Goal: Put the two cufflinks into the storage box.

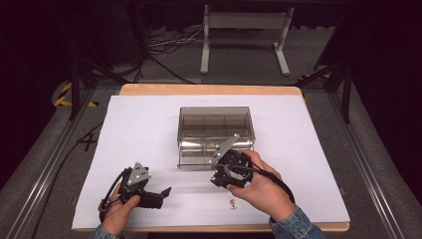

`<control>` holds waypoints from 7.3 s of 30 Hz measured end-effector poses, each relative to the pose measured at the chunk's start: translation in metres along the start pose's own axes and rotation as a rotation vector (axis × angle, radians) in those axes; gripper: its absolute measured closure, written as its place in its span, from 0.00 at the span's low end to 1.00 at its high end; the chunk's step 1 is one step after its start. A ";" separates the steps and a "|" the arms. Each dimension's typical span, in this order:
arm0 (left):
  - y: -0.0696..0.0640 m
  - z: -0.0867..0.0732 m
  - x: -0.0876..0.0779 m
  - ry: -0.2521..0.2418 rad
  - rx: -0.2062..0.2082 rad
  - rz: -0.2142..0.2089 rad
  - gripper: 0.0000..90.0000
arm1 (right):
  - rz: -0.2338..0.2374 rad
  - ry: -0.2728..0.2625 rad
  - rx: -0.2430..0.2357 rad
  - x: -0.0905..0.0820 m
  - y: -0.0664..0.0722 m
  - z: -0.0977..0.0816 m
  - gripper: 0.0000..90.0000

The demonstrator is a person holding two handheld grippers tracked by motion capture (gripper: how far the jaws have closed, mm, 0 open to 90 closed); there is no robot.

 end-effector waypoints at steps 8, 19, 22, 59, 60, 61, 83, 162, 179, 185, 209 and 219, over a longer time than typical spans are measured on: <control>0.000 0.000 0.000 -0.002 0.001 -0.002 0.00 | -0.005 -0.013 0.016 -0.007 -0.001 0.007 0.87; -0.001 0.000 -0.001 0.000 0.004 -0.007 0.00 | -0.020 -0.035 0.033 -0.016 -0.009 0.018 0.87; -0.001 0.000 -0.001 0.000 0.004 -0.008 0.00 | -0.028 -0.034 0.036 -0.016 -0.011 0.019 0.87; -0.001 0.000 -0.001 0.003 0.001 -0.016 0.00 | -0.103 -0.026 0.180 0.000 -0.065 0.043 0.87; -0.002 0.000 -0.001 0.005 0.000 -0.022 0.00 | -0.105 -0.022 0.181 0.002 -0.066 0.042 0.87; -0.002 0.000 -0.001 0.004 -0.001 -0.023 0.00 | -0.107 -0.018 0.179 0.003 -0.067 0.042 0.87; -0.003 0.000 -0.001 0.001 -0.001 -0.029 0.00 | -0.108 0.059 0.200 0.030 -0.073 0.029 0.87; -0.004 -0.002 0.001 0.019 0.006 -0.031 0.00 | -0.048 -0.168 0.127 -0.043 -0.034 -0.008 0.77; -0.004 -0.002 0.001 0.026 0.014 -0.029 0.00 | -0.026 -0.230 0.049 -0.045 -0.015 -0.030 0.75; -0.006 -0.002 0.001 0.022 0.011 -0.034 0.00 | -0.019 -0.214 0.067 -0.034 -0.014 -0.040 0.75; -0.006 -0.001 -0.001 0.012 0.016 -0.037 0.00 | 0.020 -0.064 0.072 0.012 -0.007 -0.063 0.73; -0.007 0.000 -0.002 0.009 0.013 -0.037 0.00 | 0.021 -0.023 0.095 0.027 -0.005 -0.073 0.74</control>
Point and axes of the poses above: each handheld gripper's, and its own axes: x roughly forward along the jaws, z roughly out of its top, y roughly to its left, the point moved 8 cm from there along x, roughly forward along the jaws, and after that the axes turned 3 degrees about -y, right-handed, at the moved point
